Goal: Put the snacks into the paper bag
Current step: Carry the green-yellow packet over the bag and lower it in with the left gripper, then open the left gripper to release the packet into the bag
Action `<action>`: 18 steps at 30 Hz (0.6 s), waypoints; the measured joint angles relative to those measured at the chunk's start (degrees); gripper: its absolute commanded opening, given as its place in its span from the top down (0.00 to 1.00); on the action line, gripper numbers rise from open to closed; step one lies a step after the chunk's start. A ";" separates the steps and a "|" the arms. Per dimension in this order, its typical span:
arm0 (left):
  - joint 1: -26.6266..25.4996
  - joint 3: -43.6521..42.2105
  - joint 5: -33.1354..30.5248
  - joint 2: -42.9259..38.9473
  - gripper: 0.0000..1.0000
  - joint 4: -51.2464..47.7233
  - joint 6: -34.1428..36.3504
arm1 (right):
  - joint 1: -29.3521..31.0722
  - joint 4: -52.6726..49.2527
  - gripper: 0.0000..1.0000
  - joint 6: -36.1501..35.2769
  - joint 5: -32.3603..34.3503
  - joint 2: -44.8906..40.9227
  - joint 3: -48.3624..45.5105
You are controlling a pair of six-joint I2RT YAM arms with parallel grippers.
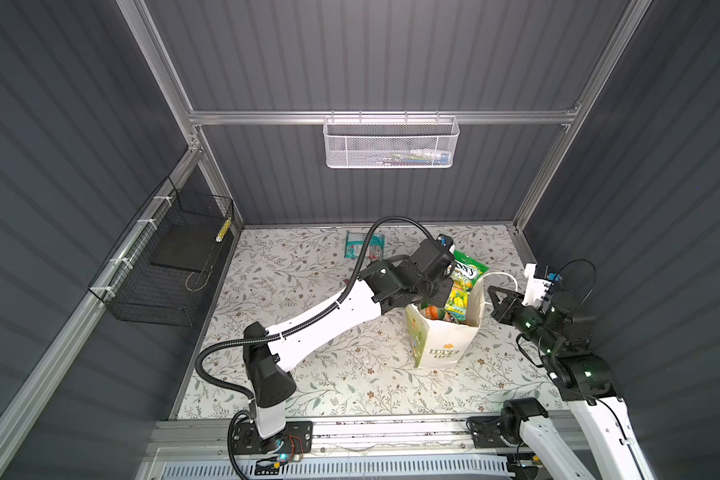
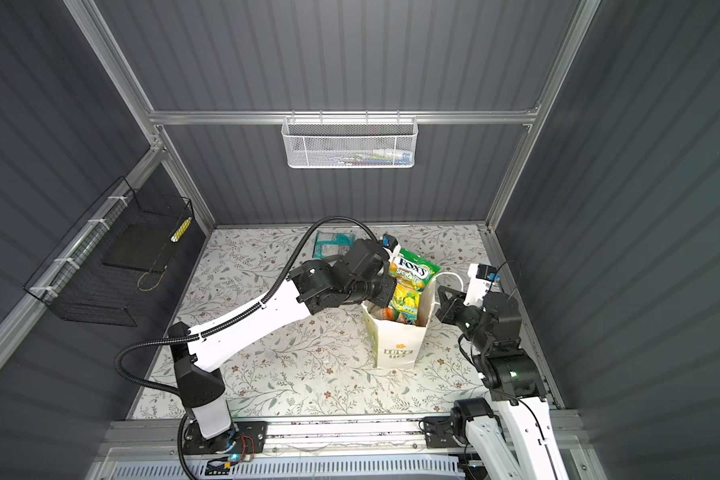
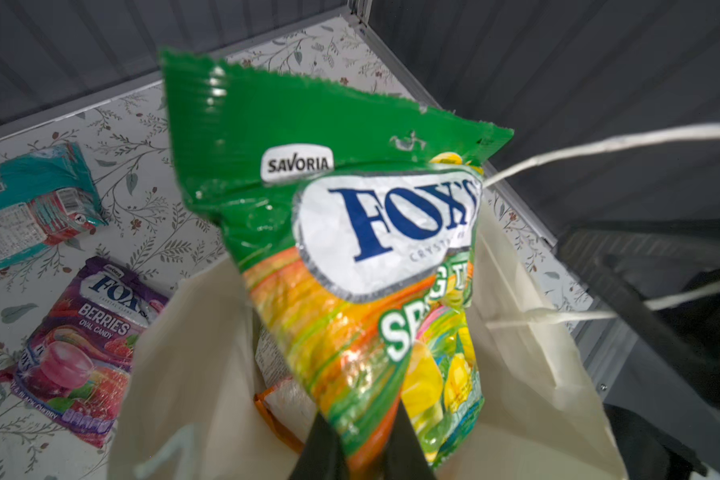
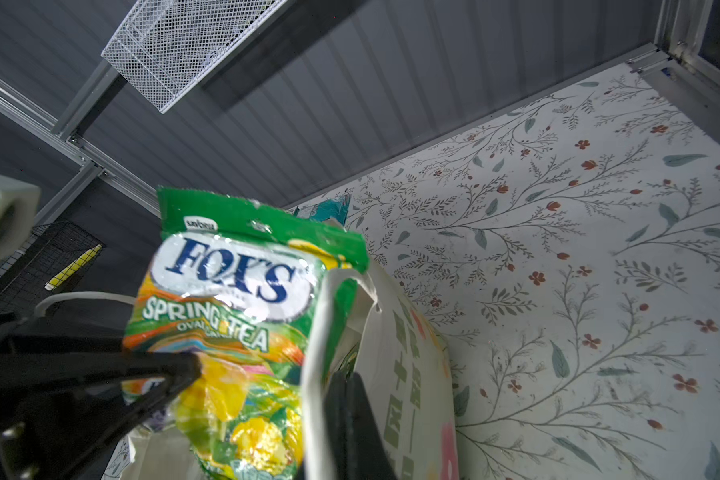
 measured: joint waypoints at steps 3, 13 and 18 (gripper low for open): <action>-0.39 -1.92 -0.68 -0.50 1.00 0.17 0.66 | 0.00 0.02 1.00 0.00 -0.02 0.02 0.00; -0.63 -7.15 1.27 -2.21 1.00 1.01 1.09 | 0.00 0.04 1.00 0.02 -0.04 0.35 -0.11; -0.68 -6.03 3.28 -1.22 1.00 0.00 1.20 | 0.00 0.04 1.00 0.00 0.00 0.35 -0.15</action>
